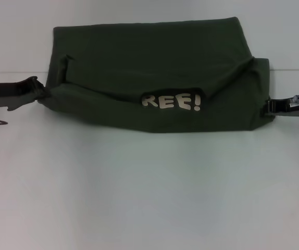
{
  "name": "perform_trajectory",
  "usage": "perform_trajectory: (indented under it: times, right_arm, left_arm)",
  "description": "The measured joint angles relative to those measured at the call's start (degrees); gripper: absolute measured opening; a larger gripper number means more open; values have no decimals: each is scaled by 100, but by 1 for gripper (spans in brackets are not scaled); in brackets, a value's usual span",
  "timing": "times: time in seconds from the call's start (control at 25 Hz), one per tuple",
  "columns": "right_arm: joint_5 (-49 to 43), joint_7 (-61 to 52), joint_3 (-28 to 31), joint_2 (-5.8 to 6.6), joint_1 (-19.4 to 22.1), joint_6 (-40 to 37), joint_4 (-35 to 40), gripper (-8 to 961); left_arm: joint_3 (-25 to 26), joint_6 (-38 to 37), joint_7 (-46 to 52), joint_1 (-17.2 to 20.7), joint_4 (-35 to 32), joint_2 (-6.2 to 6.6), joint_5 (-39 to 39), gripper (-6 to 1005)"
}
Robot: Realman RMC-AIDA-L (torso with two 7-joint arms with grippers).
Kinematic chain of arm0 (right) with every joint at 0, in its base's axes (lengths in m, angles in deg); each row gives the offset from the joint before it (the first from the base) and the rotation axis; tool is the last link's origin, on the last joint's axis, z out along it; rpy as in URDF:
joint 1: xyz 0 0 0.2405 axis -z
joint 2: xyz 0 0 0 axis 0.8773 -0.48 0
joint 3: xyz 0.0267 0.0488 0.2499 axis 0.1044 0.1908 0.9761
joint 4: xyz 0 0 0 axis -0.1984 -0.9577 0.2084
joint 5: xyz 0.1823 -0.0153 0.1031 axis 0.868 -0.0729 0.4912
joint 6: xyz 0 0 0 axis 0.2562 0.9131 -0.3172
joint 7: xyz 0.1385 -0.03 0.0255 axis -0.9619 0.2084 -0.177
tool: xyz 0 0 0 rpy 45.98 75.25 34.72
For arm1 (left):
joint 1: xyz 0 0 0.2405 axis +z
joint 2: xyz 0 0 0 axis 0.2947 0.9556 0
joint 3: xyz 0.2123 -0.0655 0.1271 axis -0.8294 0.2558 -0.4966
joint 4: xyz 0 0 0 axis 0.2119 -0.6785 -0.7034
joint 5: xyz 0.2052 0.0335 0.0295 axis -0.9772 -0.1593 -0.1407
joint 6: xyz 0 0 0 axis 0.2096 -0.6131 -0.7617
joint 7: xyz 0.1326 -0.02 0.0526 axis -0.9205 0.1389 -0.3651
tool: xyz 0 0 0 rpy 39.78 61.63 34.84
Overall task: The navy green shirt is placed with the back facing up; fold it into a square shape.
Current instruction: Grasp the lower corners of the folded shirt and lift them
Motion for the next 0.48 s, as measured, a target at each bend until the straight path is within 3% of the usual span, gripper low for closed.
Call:
perform_trajectory:
  times: [0.2, 0.36, 0.48]
  right_arm:
    - [29, -3, 24, 68, 70, -244, 105, 15]
    - [16, -217, 56, 196, 235, -509, 309, 12]
    - [35, -230, 140, 213, 389, -795, 636, 11]
  left_arm:
    - [10, -281, -40, 6, -94, 21, -55, 1]
    - [77, -512, 43, 116, -262, 55, -115, 1]
    - [102, -676, 40, 185, -357, 60, -119, 1]
